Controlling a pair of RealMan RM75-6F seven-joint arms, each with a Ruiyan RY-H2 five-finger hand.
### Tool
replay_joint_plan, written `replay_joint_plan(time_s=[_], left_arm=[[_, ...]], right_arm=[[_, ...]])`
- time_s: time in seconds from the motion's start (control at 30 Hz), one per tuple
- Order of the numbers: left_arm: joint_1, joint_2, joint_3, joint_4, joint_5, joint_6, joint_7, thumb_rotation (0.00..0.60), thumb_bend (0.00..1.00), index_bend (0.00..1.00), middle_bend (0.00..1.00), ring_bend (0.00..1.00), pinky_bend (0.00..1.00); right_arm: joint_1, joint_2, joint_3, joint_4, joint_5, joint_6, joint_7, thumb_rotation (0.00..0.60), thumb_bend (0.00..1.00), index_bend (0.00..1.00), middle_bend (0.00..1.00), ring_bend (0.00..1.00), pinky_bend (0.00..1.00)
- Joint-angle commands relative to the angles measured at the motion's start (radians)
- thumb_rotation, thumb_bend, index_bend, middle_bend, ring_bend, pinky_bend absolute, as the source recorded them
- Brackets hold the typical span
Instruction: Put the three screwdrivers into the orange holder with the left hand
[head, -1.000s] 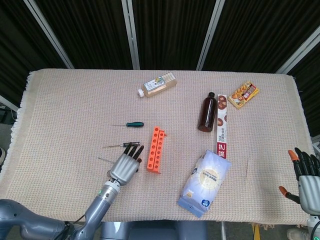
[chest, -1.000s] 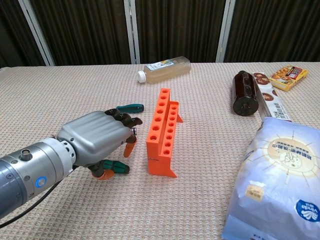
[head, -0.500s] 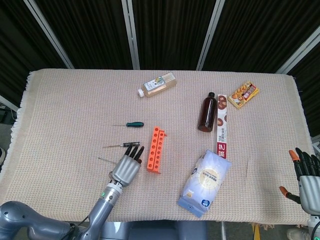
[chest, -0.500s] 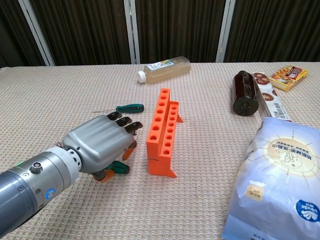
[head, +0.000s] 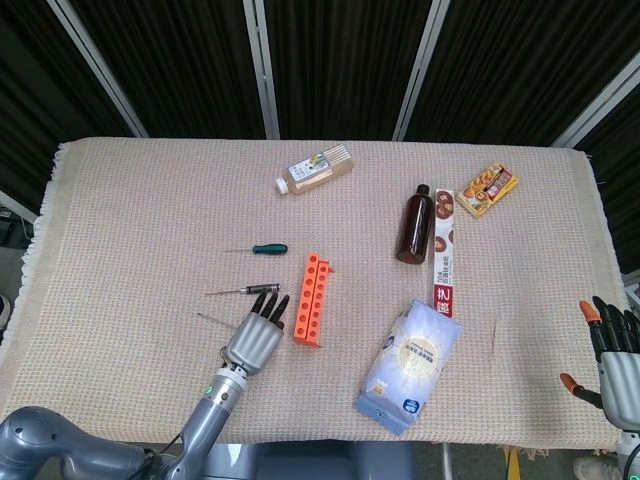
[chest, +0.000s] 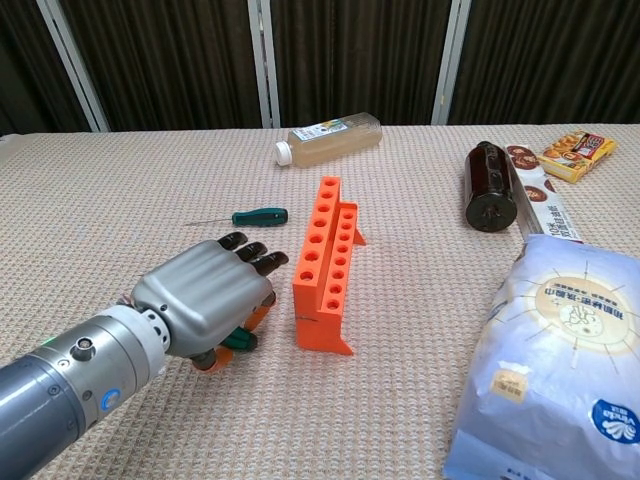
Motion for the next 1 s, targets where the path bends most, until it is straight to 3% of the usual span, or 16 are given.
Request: replay_joint_plan(time_s=[0.03,0.4,0.7,0.77,0.8,1.0], left_arm=[[0.002,-0.005,0.0,0.005,0.01,0.001,0.002,0.6,0.31,0.46,0.0,0.0,0.0],[0.02,0.008,0.013,0.006,0.096,0.011,-0.04,0.6,0.33,0.71,0.05,0.0,0.0],[0.059,0.111,0.006,-0.099,0.232,0.067,-0.174,0.6,0.35,0.79,0.12,0.0,0.0],[0.078,0.16,0.0,-0.144,0.275,0.087,-0.243,0.6,0.35,0.79,0.12,0.0,0.0],[0.097,0.206,-0.018,-0.209,0.291,0.102,-0.341,0.6,0.36,0.79,0.13,0.0,0.0],[0.131,0.408,-0.077,-0.391,0.346,0.049,-0.71,0.6,0.4,0.78,0.14,0.0,0.0]], right_arm=[[0.0,0.001,0.0,0.0,0.001,-0.002,-0.001,0.6,0.0,0.0,0.0,0.0,0.0],[0.001,0.0,0.001,0.001,0.0,-0.005,0.001,0.6,0.0,0.0,0.0,0.0,0.0],[0.001,0.002,0.001,0.001,-0.004,-0.003,0.003,0.6,0.0,0.0,0.0,0.0,0.0],[0.001,0.001,0.001,0.003,-0.003,-0.004,0.004,0.6,0.0,0.0,0.0,0.0,0.0],[0.003,-0.001,0.0,0.003,-0.004,-0.009,0.004,0.6,0.0,0.0,0.0,0.0,0.0],[0.01,-0.002,0.0,0.003,-0.009,-0.015,0.001,0.6,0.0,0.0,0.0,0.0,0.0]])
